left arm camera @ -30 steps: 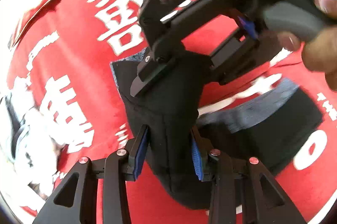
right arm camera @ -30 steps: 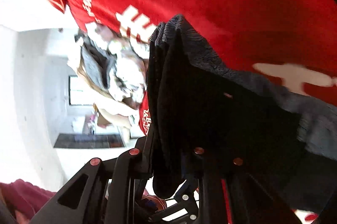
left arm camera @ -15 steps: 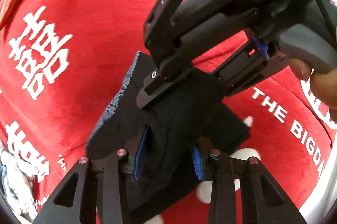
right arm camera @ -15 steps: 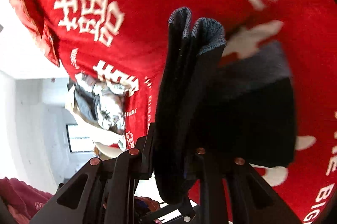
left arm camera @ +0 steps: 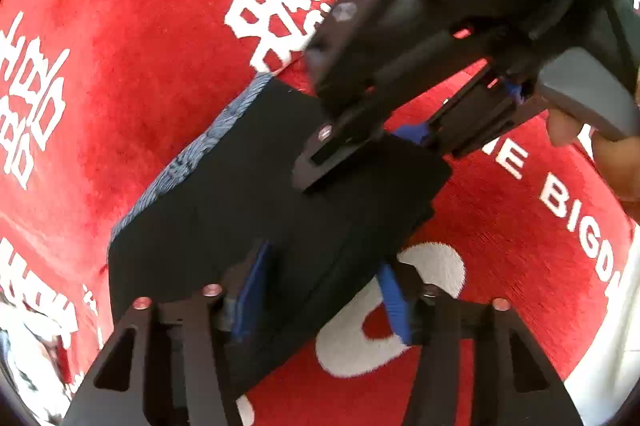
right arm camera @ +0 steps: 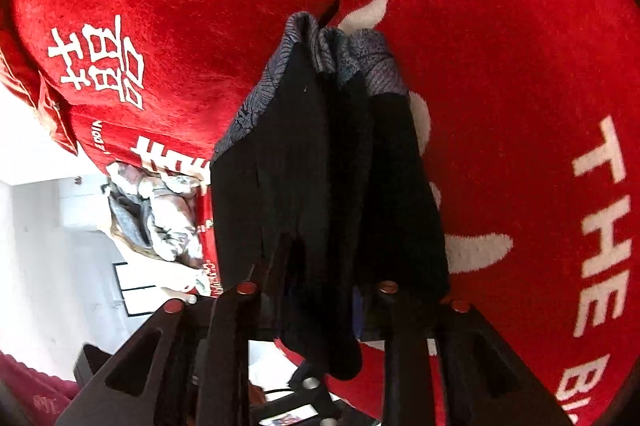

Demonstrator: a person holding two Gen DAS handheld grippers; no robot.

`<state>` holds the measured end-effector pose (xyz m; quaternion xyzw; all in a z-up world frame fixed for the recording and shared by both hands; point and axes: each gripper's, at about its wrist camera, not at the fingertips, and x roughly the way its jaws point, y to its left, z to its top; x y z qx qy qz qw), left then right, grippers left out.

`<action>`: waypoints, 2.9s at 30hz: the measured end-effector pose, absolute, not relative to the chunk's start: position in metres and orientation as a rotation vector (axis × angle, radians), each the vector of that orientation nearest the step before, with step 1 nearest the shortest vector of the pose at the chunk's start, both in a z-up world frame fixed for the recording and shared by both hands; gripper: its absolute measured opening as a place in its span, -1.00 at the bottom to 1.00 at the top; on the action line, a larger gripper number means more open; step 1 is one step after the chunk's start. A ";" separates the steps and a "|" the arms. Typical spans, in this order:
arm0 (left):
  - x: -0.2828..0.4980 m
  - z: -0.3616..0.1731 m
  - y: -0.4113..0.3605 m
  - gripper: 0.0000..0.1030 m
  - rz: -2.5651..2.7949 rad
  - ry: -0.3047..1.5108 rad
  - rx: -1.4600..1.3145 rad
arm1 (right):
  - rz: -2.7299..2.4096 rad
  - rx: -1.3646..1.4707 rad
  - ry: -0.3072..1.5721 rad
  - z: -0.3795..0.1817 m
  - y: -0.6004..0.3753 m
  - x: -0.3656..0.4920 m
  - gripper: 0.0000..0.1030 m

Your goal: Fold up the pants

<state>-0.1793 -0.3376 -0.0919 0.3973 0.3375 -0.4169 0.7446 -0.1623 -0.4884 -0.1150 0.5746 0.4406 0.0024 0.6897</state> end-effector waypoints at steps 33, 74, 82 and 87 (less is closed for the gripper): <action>-0.021 -0.102 -0.197 0.35 -0.555 1.288 0.296 | -0.223 1.592 0.891 -0.129 -0.458 -0.228 0.08; -0.015 -0.118 -0.198 0.97 -0.521 1.325 0.352 | -0.343 1.097 1.167 -0.092 -0.457 -0.178 -0.34; -0.014 -0.118 -0.200 0.97 -0.535 1.342 0.352 | -0.372 1.071 1.152 -0.088 -0.465 -0.184 0.00; -0.009 -0.121 -0.205 0.97 -0.541 1.352 0.350 | -0.388 1.086 1.150 -0.090 -0.472 -0.188 0.25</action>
